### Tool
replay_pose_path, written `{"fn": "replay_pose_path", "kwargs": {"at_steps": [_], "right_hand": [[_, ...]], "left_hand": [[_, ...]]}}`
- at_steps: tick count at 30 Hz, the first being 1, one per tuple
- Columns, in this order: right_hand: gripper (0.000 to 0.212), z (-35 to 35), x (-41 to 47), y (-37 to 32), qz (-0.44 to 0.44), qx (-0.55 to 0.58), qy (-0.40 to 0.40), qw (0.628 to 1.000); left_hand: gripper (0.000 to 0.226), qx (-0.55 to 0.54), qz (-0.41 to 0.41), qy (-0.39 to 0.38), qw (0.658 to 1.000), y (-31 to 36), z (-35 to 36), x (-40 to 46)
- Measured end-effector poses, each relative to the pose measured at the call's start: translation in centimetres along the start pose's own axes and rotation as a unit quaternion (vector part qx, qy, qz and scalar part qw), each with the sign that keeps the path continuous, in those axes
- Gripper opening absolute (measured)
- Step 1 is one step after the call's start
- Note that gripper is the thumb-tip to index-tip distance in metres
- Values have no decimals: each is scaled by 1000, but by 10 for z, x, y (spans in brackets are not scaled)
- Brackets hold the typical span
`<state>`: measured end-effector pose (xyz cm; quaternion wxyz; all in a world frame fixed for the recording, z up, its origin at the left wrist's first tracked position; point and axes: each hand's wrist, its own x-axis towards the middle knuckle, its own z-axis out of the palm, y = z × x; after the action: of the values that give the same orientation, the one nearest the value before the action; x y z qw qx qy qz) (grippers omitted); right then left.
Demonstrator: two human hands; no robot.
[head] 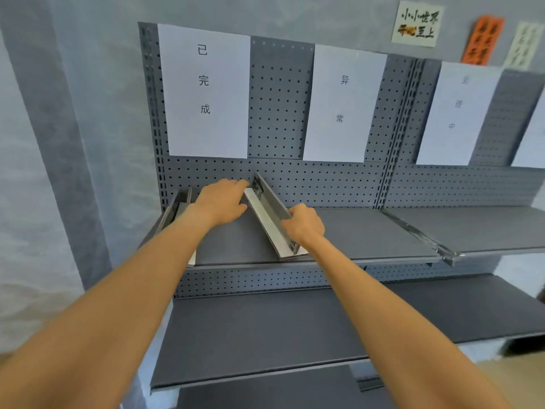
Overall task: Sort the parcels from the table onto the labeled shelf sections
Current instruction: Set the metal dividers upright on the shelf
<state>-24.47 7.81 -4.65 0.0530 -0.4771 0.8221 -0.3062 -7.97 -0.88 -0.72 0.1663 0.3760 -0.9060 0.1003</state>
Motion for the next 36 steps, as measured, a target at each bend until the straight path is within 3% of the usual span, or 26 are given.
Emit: {"fn": "replay_pose_path", "kwargs": {"at_steps": [14, 18, 21, 24, 36], "right_hand": [[13, -106, 13, 121, 65, -76, 78, 992], [6, -137, 18, 158, 74, -93, 84, 989], [16, -155, 24, 187, 75, -109, 84, 988], [1, -171, 33, 214, 70, -126, 81, 986], [4, -198, 65, 290, 45, -162, 52, 984]], "left_hand": [[56, 7, 62, 15, 998, 119, 10, 51], [55, 10, 57, 9, 998, 155, 17, 67], [53, 14, 51, 7, 999, 183, 23, 78], [49, 24, 37, 9, 999, 208, 31, 90], [32, 56, -26, -29, 998, 272, 59, 115]]}}
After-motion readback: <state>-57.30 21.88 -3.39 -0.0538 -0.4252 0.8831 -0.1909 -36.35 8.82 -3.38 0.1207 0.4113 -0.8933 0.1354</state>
